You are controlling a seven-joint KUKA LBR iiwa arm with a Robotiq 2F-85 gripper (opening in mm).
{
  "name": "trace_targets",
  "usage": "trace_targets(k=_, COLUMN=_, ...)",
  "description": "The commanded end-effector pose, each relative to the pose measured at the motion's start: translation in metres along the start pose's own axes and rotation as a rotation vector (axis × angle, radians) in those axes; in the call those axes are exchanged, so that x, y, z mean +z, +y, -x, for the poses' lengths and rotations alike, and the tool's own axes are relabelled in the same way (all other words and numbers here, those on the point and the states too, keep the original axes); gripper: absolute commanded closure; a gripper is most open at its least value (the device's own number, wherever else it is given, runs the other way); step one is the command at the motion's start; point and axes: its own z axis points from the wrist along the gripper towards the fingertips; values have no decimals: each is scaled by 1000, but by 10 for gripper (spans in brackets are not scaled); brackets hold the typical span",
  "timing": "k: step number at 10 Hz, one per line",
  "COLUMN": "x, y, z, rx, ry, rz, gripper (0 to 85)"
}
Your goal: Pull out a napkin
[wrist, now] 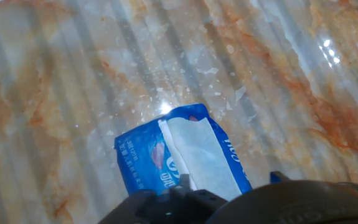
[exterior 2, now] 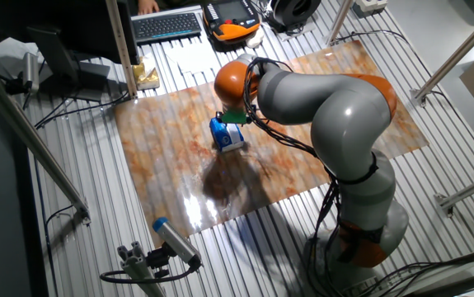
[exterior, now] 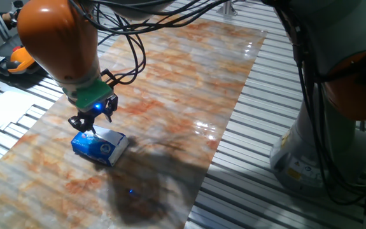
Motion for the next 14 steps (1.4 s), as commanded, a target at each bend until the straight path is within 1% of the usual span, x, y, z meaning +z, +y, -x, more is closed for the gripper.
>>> trace_targets(k=1, x=0, y=0, z=0, rx=2, ry=1, rz=0, gripper=340)
trace_targets(k=3, x=0, y=0, z=0, rx=6, ry=2, rz=-1, gripper=340)
trace_targets(k=4, x=0, y=0, z=0, rx=4, ry=7, rz=9, gripper=340)
trace_targets(k=5, x=0, y=0, z=0, rx=7, ry=8, rz=8, gripper=340)
trace_targets(k=6, x=0, y=0, z=0, rx=18, ry=7, rz=1, gripper=340)
trace_targets(k=7, x=0, y=0, z=0, rx=38, ry=0, rz=-6, gripper=170)
trace_targets(k=8, x=0, y=0, z=0, rx=55, ry=-8, rz=-22, gripper=170)
trace_targets(k=9, x=0, y=0, z=0, rx=63, ry=-10, rz=-31, gripper=170)
trace_targets(k=10, x=0, y=0, z=0, rx=69, ry=-13, rz=-37, gripper=0)
trace_targets(k=12, x=0, y=0, z=0, rx=65, ry=-6, rz=-27, gripper=0)
trace_targets(k=14, x=0, y=0, z=0, rx=64, ry=-6, rz=-24, gripper=0)
